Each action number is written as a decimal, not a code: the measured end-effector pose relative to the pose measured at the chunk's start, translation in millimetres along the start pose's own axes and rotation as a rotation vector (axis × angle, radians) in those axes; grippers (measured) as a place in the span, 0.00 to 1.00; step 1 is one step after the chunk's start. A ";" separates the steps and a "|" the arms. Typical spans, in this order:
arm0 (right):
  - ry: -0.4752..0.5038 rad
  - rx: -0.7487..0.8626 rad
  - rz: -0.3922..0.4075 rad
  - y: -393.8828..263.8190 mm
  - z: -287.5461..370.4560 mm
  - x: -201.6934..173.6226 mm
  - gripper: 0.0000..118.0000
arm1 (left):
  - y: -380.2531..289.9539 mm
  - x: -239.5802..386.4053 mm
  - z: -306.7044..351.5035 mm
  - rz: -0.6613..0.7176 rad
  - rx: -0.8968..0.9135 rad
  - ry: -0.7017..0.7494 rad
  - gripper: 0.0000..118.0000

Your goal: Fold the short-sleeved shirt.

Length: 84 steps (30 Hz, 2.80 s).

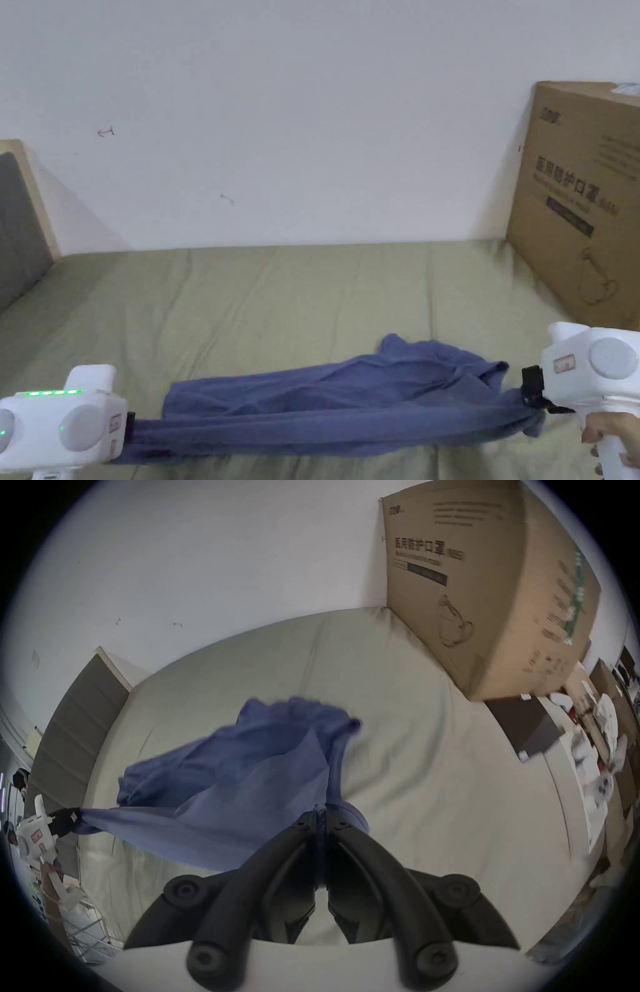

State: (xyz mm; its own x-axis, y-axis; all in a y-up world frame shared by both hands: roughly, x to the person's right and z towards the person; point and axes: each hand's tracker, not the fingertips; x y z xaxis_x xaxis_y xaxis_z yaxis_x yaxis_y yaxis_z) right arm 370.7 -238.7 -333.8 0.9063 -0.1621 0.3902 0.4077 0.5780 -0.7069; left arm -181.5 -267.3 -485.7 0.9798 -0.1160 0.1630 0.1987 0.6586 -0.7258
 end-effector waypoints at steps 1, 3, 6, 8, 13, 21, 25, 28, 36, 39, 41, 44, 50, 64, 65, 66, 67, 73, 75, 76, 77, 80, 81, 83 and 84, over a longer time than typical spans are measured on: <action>0.010 0.021 -0.019 -20.7 14.2 5.1 0.03 | -21.2 -2.0 17.5 -0.013 0.003 -0.005 0.01; 0.011 0.020 -0.025 -61.0 36.7 12.1 0.03 | -54.1 -7.5 42.9 -0.030 0.005 -0.012 0.01; 0.005 -0.011 0.017 -127.4 65.3 18.8 0.03 | -106.5 -10.2 79.9 -0.059 0.004 -0.008 0.01; 0.003 -0.026 0.023 -169.8 78.2 24.5 0.03 | -138.7 -14.3 100.3 -0.073 0.012 -0.011 0.01; -0.001 -0.085 0.008 -255.2 95.3 35.8 0.03 | -211.5 -18.4 121.7 -0.124 -0.050 0.022 0.01; -0.001 -0.019 -0.059 -269.7 93.3 36.8 0.35 | -237.1 -35.1 111.6 -0.011 -0.112 -0.012 0.54; -0.004 0.037 0.005 -266.7 112.3 27.2 0.64 | -239.4 -35.4 133.1 0.004 -0.097 -0.022 0.66; -0.027 0.123 0.106 -272.0 135.6 11.5 0.62 | -244.5 -30.6 156.0 0.041 -0.066 -0.043 0.63; 0.028 0.204 0.131 -305.1 154.4 -23.9 0.00 | -271.6 -16.9 185.8 0.116 -0.002 -0.050 0.00; 0.013 0.174 0.111 -314.6 146.9 -28.1 0.00 | -275.5 -22.5 178.9 0.109 -0.022 -0.057 0.00; 0.011 0.162 0.100 -317.5 144.2 -25.9 0.00 | -274.7 -24.4 176.3 0.077 -0.007 -0.028 0.03; 0.044 0.134 0.043 -318.6 144.6 -19.9 0.00 | -270.1 -32.2 165.0 0.059 -0.023 -0.008 0.74; 0.016 0.091 0.041 -322.9 136.4 -15.2 0.00 | -267.2 -41.2 113.6 0.139 -0.124 -0.067 0.68; -0.023 0.072 0.061 -303.6 103.8 15.0 0.74 | -265.5 -41.1 111.8 0.185 -0.154 -0.086 0.01; -0.036 0.071 0.067 -299.3 96.1 21.0 0.74 | -265.1 -42.5 110.5 0.187 -0.151 -0.091 0.01; -0.088 0.045 0.114 -296.7 84.1 26.7 0.74 | -264.8 -42.5 110.8 0.187 -0.146 -0.093 0.01; -0.130 -0.027 0.173 -296.8 69.8 30.1 0.74 | -263.9 -42.0 110.5 0.188 -0.146 -0.093 0.01; -0.107 -0.073 0.207 -301.8 65.1 29.9 0.02 | -260.9 -29.5 117.0 0.163 -0.155 -0.092 0.01; -0.110 -0.027 0.166 -299.3 73.3 28.5 0.02 | -260.6 -27.2 119.3 0.156 -0.155 -0.094 0.01; -0.088 -0.025 0.137 -295.6 74.2 31.7 0.02 | -259.1 -28.1 118.6 0.150 -0.156 -0.089 0.01; -0.084 -0.014 0.116 -293.4 74.3 34.8 0.02 | -257.8 -31.0 116.5 0.143 -0.152 -0.082 0.01; -0.073 -0.006 0.088 -285.6 80.4 32.5 0.02 | -251.5 -34.3 118.3 0.150 -0.147 -0.080 0.01; -0.051 -0.009 0.066 -280.8 81.5 35.9 0.02 | -247.8 -36.3 118.3 0.156 -0.148 -0.088 0.01; -0.026 0.008 0.024 -268.2 85.7 35.8 0.02 | -237.9 -39.5 119.8 0.156 -0.133 -0.089 0.01; -0.015 0.006 0.020 -259.1 86.4 37.6 0.02 | -229.2 -41.7 119.0 0.155 -0.124 -0.084 0.01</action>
State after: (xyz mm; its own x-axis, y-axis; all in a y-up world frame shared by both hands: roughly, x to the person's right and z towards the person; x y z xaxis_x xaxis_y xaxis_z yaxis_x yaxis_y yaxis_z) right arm 289.6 -325.5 -85.0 0.9125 -0.1384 0.3851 0.3889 0.5861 -0.7108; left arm -270.6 -324.9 -246.6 0.9945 0.0456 0.0946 0.0522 0.5669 -0.8221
